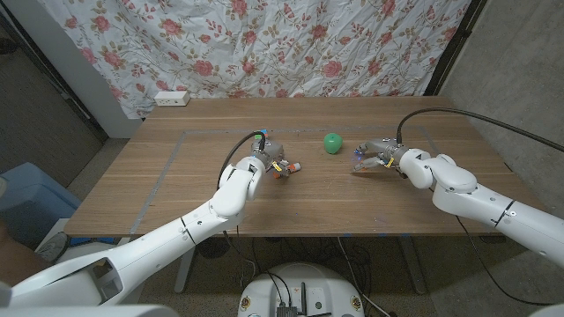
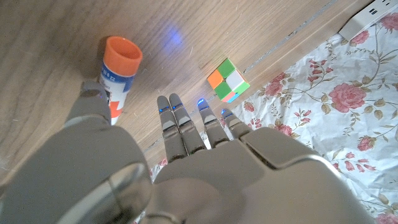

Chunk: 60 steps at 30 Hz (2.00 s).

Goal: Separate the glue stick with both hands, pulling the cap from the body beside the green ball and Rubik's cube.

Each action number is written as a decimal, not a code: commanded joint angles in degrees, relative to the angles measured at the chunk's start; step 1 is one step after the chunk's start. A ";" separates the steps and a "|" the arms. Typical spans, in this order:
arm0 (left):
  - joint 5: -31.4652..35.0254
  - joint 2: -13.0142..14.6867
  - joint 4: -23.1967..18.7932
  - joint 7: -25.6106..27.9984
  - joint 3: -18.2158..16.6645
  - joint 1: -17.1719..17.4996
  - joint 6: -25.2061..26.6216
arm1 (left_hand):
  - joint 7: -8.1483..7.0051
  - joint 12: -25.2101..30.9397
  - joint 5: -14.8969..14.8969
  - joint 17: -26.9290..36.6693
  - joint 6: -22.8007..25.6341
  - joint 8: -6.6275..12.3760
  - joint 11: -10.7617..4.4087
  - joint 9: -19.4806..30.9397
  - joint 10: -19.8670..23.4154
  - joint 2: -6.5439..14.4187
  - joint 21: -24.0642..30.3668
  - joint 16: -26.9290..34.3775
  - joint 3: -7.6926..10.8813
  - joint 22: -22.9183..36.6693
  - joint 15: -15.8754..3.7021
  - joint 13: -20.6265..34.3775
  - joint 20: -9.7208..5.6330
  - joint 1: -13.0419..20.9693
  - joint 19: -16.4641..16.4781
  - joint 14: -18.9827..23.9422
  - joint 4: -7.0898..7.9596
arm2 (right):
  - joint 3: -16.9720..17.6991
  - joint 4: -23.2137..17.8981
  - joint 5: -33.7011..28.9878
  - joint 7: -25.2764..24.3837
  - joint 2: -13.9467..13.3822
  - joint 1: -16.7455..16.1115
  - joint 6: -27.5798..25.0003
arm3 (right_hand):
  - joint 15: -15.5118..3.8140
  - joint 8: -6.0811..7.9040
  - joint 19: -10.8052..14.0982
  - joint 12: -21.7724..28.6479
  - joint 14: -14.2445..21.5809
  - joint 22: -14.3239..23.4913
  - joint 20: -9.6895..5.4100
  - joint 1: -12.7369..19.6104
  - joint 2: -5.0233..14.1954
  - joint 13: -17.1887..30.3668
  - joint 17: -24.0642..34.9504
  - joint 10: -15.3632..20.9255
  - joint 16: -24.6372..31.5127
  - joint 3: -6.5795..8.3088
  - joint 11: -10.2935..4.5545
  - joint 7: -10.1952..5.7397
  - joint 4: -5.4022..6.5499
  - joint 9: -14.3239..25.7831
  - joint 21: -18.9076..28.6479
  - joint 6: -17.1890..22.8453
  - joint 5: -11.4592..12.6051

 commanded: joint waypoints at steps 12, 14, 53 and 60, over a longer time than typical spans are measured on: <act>-8.50 0.25 -3.28 5.50 -6.18 3.69 1.00 | 0.54 0.09 -0.19 0.17 -5.69 0.00 2.03 0.17 -6.71 1.35 0.25 0.08 0.13 0.30 -0.92 0.11 0.13 -3.82 -1.44 -3.30 1.09 | 2.22 -0.74 3.24 -1.68 -1.77 -1.77 0.29 | 2.89 -1.44 -2.05 0.10 -3.79 0.11 0.25 -4.93 0.65 -2.03 -0.31 -5.42 -2.52 -1.50 2.30 1.54 1.74 -0.01 0.14 -5.40 1.18; -9.83 0.46 -3.58 7.17 -6.78 4.19 1.19 | 0.44 0.09 -0.19 0.17 -5.81 0.07 2.07 0.16 -7.19 1.54 0.40 0.14 0.19 0.30 -0.91 0.09 -0.04 -4.05 -1.10 -3.26 1.16 | 3.14 -0.73 4.54 -3.30 -1.99 -2.57 0.86 | 2.64 -1.38 -1.69 0.19 -4.16 0.11 -0.41 -5.36 0.96 -2.26 -0.34 -5.59 -2.71 -1.52 2.47 1.59 1.96 -0.04 0.29 -5.65 1.20; -48.26 3.58 -4.19 38.37 -20.87 12.46 -4.06 | 2.39 0.56 -0.65 -0.17 -9.65 0.25 4.32 -0.20 -16.72 10.96 1.09 0.06 3.56 0.13 -0.89 -1.02 -7.71 -10.35 5.51 -7.86 3.17 | 11.41 5.84 26.48 -18.12 1.25 -6.61 16.51 | -0.62 -1.47 -3.47 -0.07 -9.43 0.04 -6.51 -10.83 6.21 -6.01 -1.67 -12.72 -5.90 -1.39 2.20 3.09 4.46 -0.50 -0.25 -9.54 -0.63; -53.74 4.27 -3.08 42.31 -22.75 13.92 -7.18 | 2.71 0.62 -0.62 -0.24 -9.97 0.20 4.62 -0.23 -16.82 11.77 1.10 0.07 3.85 0.13 -0.88 -1.05 -7.72 -10.97 5.99 -7.71 3.39 | 12.31 8.84 31.15 -19.53 3.60 -6.59 19.99 | -1.01 -1.63 -3.39 0.16 -9.76 0.04 -7.08 -11.48 7.00 -6.26 -1.76 -12.80 -6.05 -1.29 2.27 3.55 4.75 -0.54 -0.07 -10.65 -1.01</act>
